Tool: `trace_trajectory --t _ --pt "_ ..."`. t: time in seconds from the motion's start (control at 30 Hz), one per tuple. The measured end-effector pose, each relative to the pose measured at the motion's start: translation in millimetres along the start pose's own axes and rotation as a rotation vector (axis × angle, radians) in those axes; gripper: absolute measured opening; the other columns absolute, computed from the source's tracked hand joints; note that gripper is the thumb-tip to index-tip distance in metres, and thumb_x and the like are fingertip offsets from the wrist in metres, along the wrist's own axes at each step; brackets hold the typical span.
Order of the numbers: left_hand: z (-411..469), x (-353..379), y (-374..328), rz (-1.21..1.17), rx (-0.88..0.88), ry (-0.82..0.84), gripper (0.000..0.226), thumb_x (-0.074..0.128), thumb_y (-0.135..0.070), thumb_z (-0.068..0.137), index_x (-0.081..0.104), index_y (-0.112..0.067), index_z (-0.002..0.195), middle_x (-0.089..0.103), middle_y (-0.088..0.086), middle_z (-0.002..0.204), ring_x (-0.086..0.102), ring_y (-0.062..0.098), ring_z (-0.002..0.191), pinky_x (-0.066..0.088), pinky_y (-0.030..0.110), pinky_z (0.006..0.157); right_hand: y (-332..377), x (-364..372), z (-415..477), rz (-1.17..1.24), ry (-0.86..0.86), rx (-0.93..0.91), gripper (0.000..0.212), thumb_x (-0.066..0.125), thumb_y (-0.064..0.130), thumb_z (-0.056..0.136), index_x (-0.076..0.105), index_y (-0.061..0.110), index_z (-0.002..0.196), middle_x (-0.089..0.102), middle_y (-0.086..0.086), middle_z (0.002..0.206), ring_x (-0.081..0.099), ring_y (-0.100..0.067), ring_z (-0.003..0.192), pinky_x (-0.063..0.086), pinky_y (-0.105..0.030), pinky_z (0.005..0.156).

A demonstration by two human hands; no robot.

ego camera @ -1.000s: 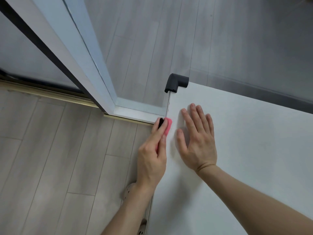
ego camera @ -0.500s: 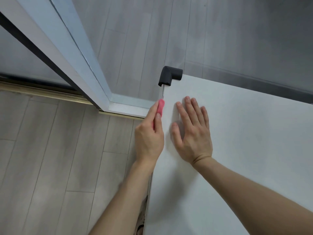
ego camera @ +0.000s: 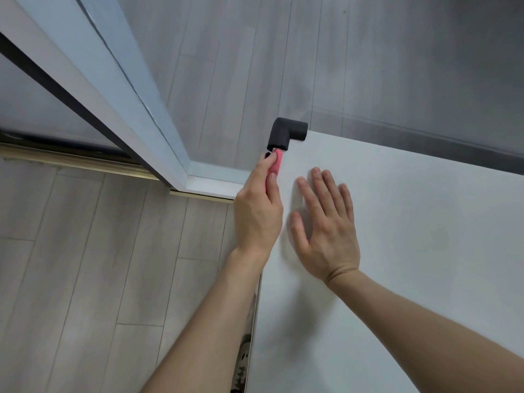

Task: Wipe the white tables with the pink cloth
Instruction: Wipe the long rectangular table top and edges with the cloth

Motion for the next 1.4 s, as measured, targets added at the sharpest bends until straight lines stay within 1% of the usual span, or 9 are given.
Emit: trace_trajectory --t 0.13,0.37,0.57,0.7,0.73,0.87,1.1,1.3,1.4 --pt "-34.7 -11.3 -6.0 0.063 0.090 -0.002 0.039 0.051 -0.011 0.115 0.064 -0.017 0.152 0.056 -0.001 0.158 0.054 0.007 0.145 0.047 0.020 0.115 -0.6 -0.4 -0.5 0.006 -0.004 0.003 0.067 0.046 0.037 0.106 0.035 0.015 0.168 0.021 -0.007 0.179 0.012 -0.023 0.168 0.018 -0.060 0.132" --pt "-3.6 -9.7 1.6 0.081 0.064 -0.005 0.035 0.049 -0.007 0.113 0.070 -0.015 0.140 0.070 -0.006 0.133 0.065 0.004 0.122 0.054 0.025 0.103 -1.1 1.1 -0.4 -0.002 0.006 0.013 0.068 0.048 0.037 0.106 0.034 0.016 0.169 0.019 -0.006 0.180 0.009 -0.021 0.168 0.016 -0.058 0.133" --pt "-33.7 -16.6 2.4 0.022 0.022 0.053 0.040 0.050 -0.009 0.114 0.064 -0.015 0.151 0.069 -0.008 0.144 0.062 0.002 0.135 0.051 0.026 0.114 0.3 -1.0 0.6 -0.002 -0.003 0.007 0.068 0.045 0.038 0.106 0.035 0.015 0.168 0.020 -0.007 0.179 0.011 -0.023 0.168 0.017 -0.059 0.133" --pt "17.1 -4.0 -1.6 0.015 -0.032 0.000 0.031 0.051 -0.025 0.115 0.067 -0.018 0.142 0.077 -0.008 0.127 0.073 0.009 0.108 0.059 0.029 0.093 0.8 -0.6 -0.1 -0.010 0.000 0.004 0.068 0.045 0.038 0.106 0.034 0.016 0.169 0.019 -0.007 0.179 0.010 -0.022 0.168 0.016 -0.058 0.133" --pt "9.5 -4.5 -3.7 0.005 -0.052 -0.005 0.029 0.052 -0.024 0.115 0.066 -0.018 0.140 0.077 -0.008 0.127 0.074 0.010 0.108 0.059 0.028 0.091 0.2 -0.8 0.2 -0.009 0.000 0.005 0.068 0.044 0.038 0.106 0.034 0.016 0.169 0.020 -0.007 0.179 0.010 -0.022 0.168 0.016 -0.058 0.133" --pt "-69.2 -25.7 -7.2 -0.060 0.003 0.052 0.036 0.054 -0.011 0.114 0.062 -0.012 0.149 0.064 -0.009 0.152 0.057 0.001 0.142 0.048 0.016 0.113 0.7 -1.4 1.0 -0.003 -0.007 0.005 0.068 0.044 0.039 0.106 0.035 0.015 0.168 0.020 -0.007 0.179 0.010 -0.022 0.168 0.015 -0.058 0.133" --pt "-10.8 -6.5 -4.6 -0.035 0.031 0.062 0.041 0.052 -0.016 0.115 0.060 -0.017 0.155 0.061 -0.005 0.156 0.052 0.004 0.148 0.044 0.020 0.119 0.6 -2.3 1.2 -0.020 -0.012 0.007 0.067 0.044 0.040 0.106 0.034 0.017 0.169 0.020 -0.006 0.179 0.010 -0.021 0.168 0.015 -0.057 0.134" --pt "-129.8 -48.7 -8.1 -0.053 0.048 0.127 0.047 0.057 -0.004 0.111 0.056 -0.015 0.157 0.055 -0.007 0.161 0.049 0.009 0.151 0.044 0.023 0.120 1.6 -3.7 2.6 -0.002 -0.016 0.011 0.066 0.044 0.038 0.106 0.037 0.017 0.168 0.023 -0.006 0.179 0.012 -0.021 0.168 0.012 -0.055 0.134" --pt "-91.0 -36.6 -4.7 -0.003 0.062 0.125 0.044 0.056 -0.011 0.113 0.057 -0.018 0.157 0.055 -0.008 0.160 0.048 0.004 0.150 0.046 0.028 0.121 2.2 -4.0 3.1 0.001 -0.011 0.014 0.066 0.045 0.039 0.106 0.037 0.018 0.168 0.022 -0.006 0.179 0.011 -0.021 0.168 0.010 -0.053 0.135"
Point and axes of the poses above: each hand's wrist, its own z-axis towards the middle knuckle, its own x-axis out of the palm, y = z × x, the point moved 10 cm from there along z, towards the middle knuckle
